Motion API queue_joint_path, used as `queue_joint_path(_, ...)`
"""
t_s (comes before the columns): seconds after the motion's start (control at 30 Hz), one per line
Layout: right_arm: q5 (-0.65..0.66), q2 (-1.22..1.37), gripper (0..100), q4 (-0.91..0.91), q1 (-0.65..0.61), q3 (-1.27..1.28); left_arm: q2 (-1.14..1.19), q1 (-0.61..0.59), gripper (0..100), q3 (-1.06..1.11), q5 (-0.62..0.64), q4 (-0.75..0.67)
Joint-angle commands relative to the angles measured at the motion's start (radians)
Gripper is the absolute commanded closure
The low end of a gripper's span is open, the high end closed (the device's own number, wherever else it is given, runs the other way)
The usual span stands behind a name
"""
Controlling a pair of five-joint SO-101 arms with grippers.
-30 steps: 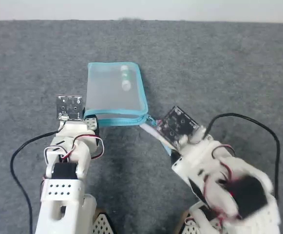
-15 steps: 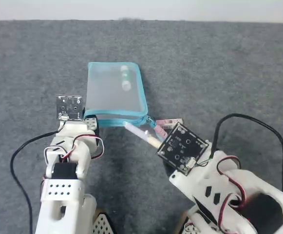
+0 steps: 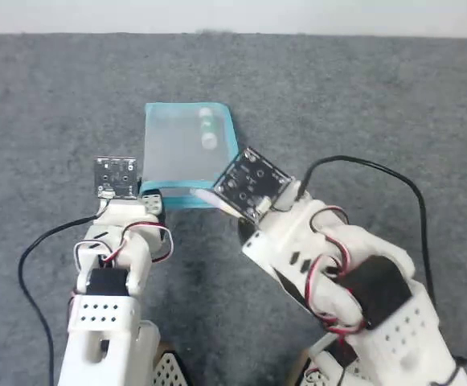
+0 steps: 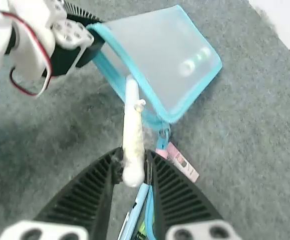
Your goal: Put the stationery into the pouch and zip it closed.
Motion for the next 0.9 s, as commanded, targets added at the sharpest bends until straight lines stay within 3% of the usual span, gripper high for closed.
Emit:
queue_joint_path(0.0,-0.021,0.041,99.3,-0.079,0.001,0.009,0.0,0.087,99,-0.073,0.002,0.028)
queue_joint_path(0.3,-0.196,0.137,99.3,-0.449,0.11,0.302,0.0,0.127,99,-0.114,-0.003,0.095)
queue_joint_path(0.6,-0.318,0.367,99.3,-0.641,0.119,0.331,0.0,0.173,99,-0.11,-0.003,0.097)
queue_joint_path(0.77,-0.315,0.489,98.4,-0.647,0.108,0.262,0.0,0.218,99,-0.113,-0.006,0.124)
queue_joint_path(0.87,-0.302,0.496,89.2,-0.57,0.124,0.201,0.0,0.21,99,-0.114,-0.006,0.121)
